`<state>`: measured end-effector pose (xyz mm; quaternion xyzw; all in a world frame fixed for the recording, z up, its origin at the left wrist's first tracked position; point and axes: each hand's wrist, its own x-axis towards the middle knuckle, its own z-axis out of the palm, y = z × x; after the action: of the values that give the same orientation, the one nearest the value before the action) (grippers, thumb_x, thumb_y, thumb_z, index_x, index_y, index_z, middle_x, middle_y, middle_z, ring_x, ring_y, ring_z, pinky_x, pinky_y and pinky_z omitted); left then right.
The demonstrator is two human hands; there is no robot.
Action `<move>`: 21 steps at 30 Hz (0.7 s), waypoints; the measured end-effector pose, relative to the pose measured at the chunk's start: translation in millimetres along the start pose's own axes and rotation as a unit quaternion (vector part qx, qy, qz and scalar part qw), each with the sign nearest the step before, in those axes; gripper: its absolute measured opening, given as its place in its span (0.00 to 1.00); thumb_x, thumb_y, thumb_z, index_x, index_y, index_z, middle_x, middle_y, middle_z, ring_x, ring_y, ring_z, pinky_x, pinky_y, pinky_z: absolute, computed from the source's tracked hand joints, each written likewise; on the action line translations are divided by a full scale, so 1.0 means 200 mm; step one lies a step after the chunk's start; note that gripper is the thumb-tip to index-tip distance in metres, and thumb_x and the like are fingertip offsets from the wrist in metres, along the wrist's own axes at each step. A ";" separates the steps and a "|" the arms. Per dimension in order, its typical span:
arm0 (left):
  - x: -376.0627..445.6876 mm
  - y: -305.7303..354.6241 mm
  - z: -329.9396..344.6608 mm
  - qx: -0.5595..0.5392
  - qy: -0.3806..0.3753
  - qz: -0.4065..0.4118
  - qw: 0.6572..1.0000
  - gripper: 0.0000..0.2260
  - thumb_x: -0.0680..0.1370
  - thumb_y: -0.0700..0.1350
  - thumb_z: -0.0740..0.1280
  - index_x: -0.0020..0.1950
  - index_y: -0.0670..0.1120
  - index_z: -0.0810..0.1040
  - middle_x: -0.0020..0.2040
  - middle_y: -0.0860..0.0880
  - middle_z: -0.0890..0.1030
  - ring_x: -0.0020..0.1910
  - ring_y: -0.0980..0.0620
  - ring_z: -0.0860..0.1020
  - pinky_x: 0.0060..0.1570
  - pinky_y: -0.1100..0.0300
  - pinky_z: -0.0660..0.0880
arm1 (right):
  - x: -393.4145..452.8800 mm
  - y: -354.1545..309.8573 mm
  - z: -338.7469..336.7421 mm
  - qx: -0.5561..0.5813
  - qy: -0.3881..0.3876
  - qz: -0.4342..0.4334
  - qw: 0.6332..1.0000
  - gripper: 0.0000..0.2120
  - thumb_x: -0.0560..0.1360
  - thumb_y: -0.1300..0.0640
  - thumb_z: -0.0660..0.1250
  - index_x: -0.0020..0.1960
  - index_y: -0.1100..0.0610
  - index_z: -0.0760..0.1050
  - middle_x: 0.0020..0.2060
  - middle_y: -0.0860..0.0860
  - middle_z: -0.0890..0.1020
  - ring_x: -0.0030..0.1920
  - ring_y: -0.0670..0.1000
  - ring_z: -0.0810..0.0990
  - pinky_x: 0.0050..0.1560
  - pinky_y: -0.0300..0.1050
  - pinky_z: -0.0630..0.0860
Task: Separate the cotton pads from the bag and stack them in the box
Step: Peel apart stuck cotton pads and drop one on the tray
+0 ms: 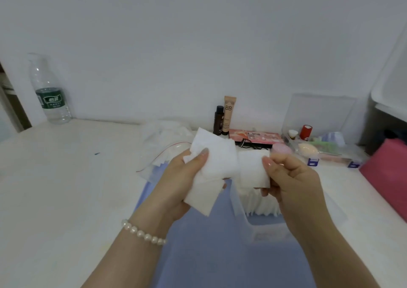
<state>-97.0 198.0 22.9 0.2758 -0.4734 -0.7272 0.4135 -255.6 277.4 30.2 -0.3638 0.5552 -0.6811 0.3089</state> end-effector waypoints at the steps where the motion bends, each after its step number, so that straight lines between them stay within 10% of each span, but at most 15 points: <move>1: 0.00 -0.01 0.01 -0.005 0.002 0.001 1.000 0.08 0.79 0.43 0.63 0.55 0.41 0.75 0.42 0.41 0.84 0.34 0.43 0.82 0.35 0.53 0.80 | 0.00 0.00 0.00 0.020 -0.009 0.008 1.000 0.05 0.76 0.63 0.64 0.44 0.60 0.78 0.30 0.50 0.81 0.29 0.47 0.77 0.27 0.37 0.75; 13: 0.01 -0.18 0.12 -0.150 0.071 0.005 0.986 0.17 0.73 0.35 0.68 0.61 0.38 0.75 0.48 0.40 0.82 0.35 0.47 0.83 0.31 0.59 0.78 | -0.03 0.01 0.02 0.168 0.091 0.032 0.981 0.12 0.75 0.69 0.60 0.40 0.56 0.76 0.31 0.50 0.77 0.33 0.50 0.73 0.36 0.43 0.70; 21: 0.02 -0.23 0.13 -0.128 0.054 0.052 0.989 0.23 0.69 0.38 0.73 0.62 0.40 0.75 0.56 0.38 0.81 0.53 0.38 0.80 0.46 0.49 0.80 | -0.06 0.00 0.06 0.184 0.006 -0.022 0.983 0.17 0.71 0.76 0.60 0.38 0.56 0.75 0.26 0.50 0.78 0.27 0.49 0.77 0.28 0.40 0.76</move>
<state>-135.5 215.6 -8.3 0.2346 -0.3671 -0.7434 0.5075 -238.2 280.8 29.8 -0.3091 0.4142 -0.7804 0.3519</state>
